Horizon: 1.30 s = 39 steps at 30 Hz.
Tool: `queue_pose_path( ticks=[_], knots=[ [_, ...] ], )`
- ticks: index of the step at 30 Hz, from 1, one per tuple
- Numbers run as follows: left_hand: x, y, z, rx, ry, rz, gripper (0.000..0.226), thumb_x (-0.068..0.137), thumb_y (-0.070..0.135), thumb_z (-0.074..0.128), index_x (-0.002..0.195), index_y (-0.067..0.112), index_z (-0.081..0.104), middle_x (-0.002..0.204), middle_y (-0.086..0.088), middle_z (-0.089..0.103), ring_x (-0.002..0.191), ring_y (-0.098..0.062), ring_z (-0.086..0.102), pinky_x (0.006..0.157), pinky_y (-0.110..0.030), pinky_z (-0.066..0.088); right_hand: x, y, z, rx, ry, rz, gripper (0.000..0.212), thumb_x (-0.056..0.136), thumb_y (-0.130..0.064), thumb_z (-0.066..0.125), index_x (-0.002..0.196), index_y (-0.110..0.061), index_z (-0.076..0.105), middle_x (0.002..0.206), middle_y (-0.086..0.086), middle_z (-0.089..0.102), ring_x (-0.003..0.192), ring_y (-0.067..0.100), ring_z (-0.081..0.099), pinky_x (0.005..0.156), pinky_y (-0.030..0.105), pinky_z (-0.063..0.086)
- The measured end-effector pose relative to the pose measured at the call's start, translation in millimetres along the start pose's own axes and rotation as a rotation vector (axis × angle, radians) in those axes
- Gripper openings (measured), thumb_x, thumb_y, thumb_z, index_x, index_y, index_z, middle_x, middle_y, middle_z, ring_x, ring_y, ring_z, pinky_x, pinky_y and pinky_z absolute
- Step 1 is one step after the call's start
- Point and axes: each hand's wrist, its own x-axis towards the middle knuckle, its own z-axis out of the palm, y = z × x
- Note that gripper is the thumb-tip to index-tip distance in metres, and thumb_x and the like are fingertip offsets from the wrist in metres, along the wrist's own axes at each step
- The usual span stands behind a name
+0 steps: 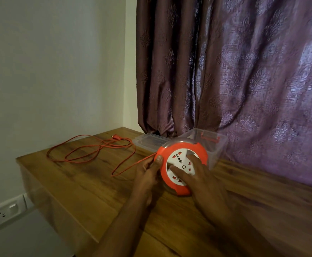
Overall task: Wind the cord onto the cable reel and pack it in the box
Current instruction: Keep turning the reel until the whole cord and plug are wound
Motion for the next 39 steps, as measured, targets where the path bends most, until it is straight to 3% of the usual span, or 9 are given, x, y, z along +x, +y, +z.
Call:
queue_pose_path(
  ticks=[2, 8, 15, 20, 24, 27, 32, 35, 39],
  knots=[
    [0.0, -0.6, 1.6, 0.014, -0.016, -0.012, 0.019, 0.076, 0.052, 0.069, 0.088, 0.043, 0.079, 0.097, 0.002, 0.081, 0.086, -0.02, 0.079, 0.064, -0.029, 0.062, 0.5, 0.0, -2.0, -0.012, -0.01, 0.018, 0.058, 0.102, -0.037, 0.039, 0.139, -0.059, 0.001, 0.16, -0.007, -0.005, 0.143, 0.024, 0.021, 0.109, 0.042, 0.037],
    [1.2, -2.7, 2.6, 0.015, 0.005, -0.025, 0.02, 0.078, 0.051, 0.069, 0.09, 0.04, 0.079, 0.099, -0.001, 0.081, 0.088, -0.024, 0.078, 0.069, -0.035, 0.063, 0.4, -2.4, -10.9, -0.049, -0.007, 0.025, 0.058, 0.1, -0.031, 0.038, 0.144, -0.056, 0.01, 0.158, 0.0, 0.008, 0.136, 0.028, 0.037, 0.101, 0.041, 0.046],
    [2.1, -5.6, 2.8, 0.036, -0.012, -0.037, 0.024, 0.075, 0.053, 0.07, 0.092, 0.038, 0.077, 0.1, 0.002, 0.08, 0.091, -0.02, 0.078, 0.07, -0.033, 0.063, 2.2, 0.8, -5.1, -0.094, 0.076, 0.156, 0.067, 0.093, -0.055, 0.04, 0.141, -0.057, -0.006, 0.13, -0.001, 0.038, 0.094, 0.018, 0.061, 0.067, 0.032, 0.056],
    [1.9, -6.0, 5.9, 0.063, -0.009, -0.018, 0.038, 0.076, 0.051, 0.07, 0.107, 0.028, 0.074, 0.104, -0.001, 0.08, 0.096, -0.023, 0.076, 0.08, -0.043, 0.063, 3.9, -0.1, -0.9, -0.082, 0.131, 0.222, 0.067, 0.085, -0.071, 0.035, 0.138, -0.053, -0.001, 0.125, -0.003, 0.052, 0.089, 0.022, 0.066, 0.066, 0.036, 0.056],
    [-1.2, -4.0, 7.2, 0.083, -0.038, -0.006, 0.021, 0.078, 0.051, 0.069, 0.094, 0.04, 0.077, 0.102, 0.004, 0.08, 0.093, -0.019, 0.077, 0.072, -0.036, 0.063, 4.8, 1.0, -0.8, 0.012, 0.155, 0.277, 0.067, 0.078, -0.078, 0.035, 0.136, -0.05, 0.016, 0.12, -0.006, 0.063, 0.093, 0.02, 0.067, 0.071, 0.034, 0.055],
    [-3.4, -2.7, 8.0, 0.094, -0.06, 0.007, 0.016, 0.077, 0.051, 0.068, 0.089, 0.046, 0.077, 0.099, 0.008, 0.08, 0.089, -0.015, 0.077, 0.066, -0.028, 0.062, 5.8, 1.8, -0.4, 0.088, 0.186, 0.311, 0.065, 0.074, -0.08, 0.039, 0.13, -0.049, 0.025, 0.104, -0.004, 0.071, 0.085, 0.016, 0.069, 0.064, 0.028, 0.053],
    [-4.3, -2.3, 9.9, 0.102, -0.07, 0.048, 0.019, 0.08, 0.047, 0.067, 0.095, 0.039, 0.078, 0.102, 0.004, 0.08, 0.092, -0.017, 0.077, 0.069, -0.027, 0.062, 6.9, -1.1, 1.4, 0.142, 0.241, 0.441, 0.062, 0.067, -0.083, 0.043, 0.117, -0.047, 0.029, 0.083, -0.003, 0.07, 0.073, 0.022, 0.067, 0.056, 0.027, 0.043],
    [-5.0, -1.7, 10.8, 0.108, -0.093, 0.059, 0.019, 0.082, 0.046, 0.066, 0.096, 0.04, 0.078, 0.103, 0.004, 0.08, 0.093, -0.017, 0.077, 0.069, -0.027, 0.062, 8.0, -4.2, 1.4, 0.163, 0.312, 0.497, 0.057, 0.068, -0.078, 0.052, 0.108, -0.042, 0.034, 0.085, 0.001, 0.068, 0.073, 0.026, 0.066, 0.053, 0.028, 0.034],
    [-5.5, -2.5, 11.7, 0.118, -0.111, 0.057, 0.018, 0.084, 0.045, 0.066, 0.096, 0.042, 0.078, 0.104, 0.004, 0.08, 0.092, -0.016, 0.077, 0.069, -0.025, 0.061, 9.3, -5.5, -0.1, 0.328, 0.3, 0.624, 0.053, 0.066, -0.076, 0.057, 0.095, -0.043, 0.029, 0.086, 0.002, 0.065, 0.08, 0.03, 0.064, 0.058, 0.032, 0.039]
  ],
)
